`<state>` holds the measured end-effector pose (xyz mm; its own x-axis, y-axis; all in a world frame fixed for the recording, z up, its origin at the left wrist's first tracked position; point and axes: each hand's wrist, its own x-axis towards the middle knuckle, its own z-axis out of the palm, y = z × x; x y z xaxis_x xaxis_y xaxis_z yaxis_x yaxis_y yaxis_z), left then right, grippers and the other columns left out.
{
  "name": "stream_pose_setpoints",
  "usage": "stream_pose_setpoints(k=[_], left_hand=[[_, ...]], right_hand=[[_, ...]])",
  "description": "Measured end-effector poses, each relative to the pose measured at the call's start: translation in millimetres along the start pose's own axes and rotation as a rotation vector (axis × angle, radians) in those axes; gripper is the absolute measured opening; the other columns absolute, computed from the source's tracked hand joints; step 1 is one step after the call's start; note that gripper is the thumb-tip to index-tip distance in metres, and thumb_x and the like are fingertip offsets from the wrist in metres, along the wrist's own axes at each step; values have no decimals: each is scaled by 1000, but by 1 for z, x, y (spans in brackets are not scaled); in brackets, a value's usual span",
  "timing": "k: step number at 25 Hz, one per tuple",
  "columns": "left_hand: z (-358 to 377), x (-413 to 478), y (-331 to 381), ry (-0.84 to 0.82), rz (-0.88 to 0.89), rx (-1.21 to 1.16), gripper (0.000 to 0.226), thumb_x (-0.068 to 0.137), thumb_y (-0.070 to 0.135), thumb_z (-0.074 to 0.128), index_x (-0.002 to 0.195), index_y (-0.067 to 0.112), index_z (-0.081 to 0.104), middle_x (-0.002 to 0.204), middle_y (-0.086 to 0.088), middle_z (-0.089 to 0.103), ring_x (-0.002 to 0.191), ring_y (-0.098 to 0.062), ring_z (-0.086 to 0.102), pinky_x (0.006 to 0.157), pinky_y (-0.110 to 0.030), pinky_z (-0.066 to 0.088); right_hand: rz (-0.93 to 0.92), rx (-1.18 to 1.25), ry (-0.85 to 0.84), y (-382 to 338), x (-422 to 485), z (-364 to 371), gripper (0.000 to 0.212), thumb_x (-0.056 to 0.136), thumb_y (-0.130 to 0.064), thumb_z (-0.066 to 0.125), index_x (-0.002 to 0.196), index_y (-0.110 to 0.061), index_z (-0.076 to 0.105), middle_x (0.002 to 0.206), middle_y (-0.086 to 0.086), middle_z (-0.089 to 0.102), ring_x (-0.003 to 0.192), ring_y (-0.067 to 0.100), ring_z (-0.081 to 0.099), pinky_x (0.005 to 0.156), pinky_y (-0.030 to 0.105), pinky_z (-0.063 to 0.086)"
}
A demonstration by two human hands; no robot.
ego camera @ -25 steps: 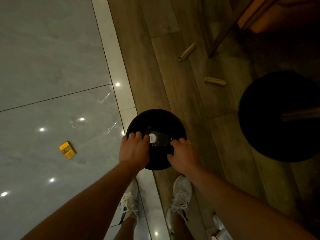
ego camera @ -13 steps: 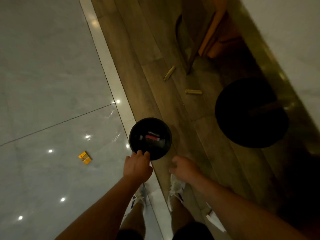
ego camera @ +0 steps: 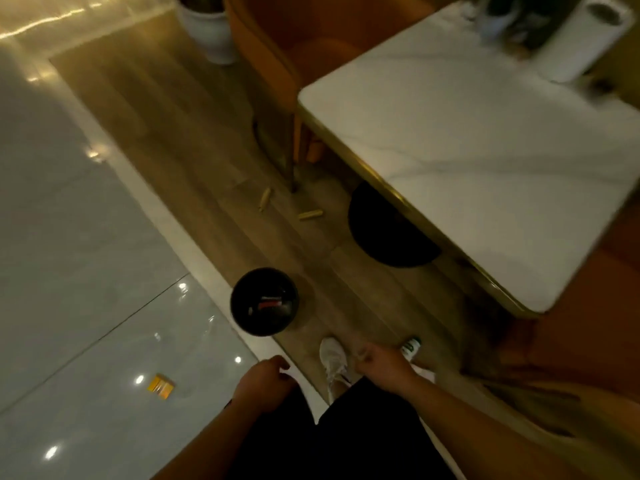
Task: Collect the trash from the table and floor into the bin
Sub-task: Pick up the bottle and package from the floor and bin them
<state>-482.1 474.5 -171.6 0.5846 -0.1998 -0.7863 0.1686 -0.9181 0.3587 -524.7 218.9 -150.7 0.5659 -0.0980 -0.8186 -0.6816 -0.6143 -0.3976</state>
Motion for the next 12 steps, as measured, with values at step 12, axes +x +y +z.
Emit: stream_pose_setpoints(k=[12], left_hand=[[69, -34, 80, -235, 239, 416, 44, 80, 35, 56, 123, 26, 54, 127, -3, 60, 112, -22, 58, 85, -29, 46]], right_hand=[[461, 461, 294, 157, -153, 71, 27, 78, -38, 71, 102, -24, 65, 106, 2, 69, 89, 18, 63, 75, 27, 51]])
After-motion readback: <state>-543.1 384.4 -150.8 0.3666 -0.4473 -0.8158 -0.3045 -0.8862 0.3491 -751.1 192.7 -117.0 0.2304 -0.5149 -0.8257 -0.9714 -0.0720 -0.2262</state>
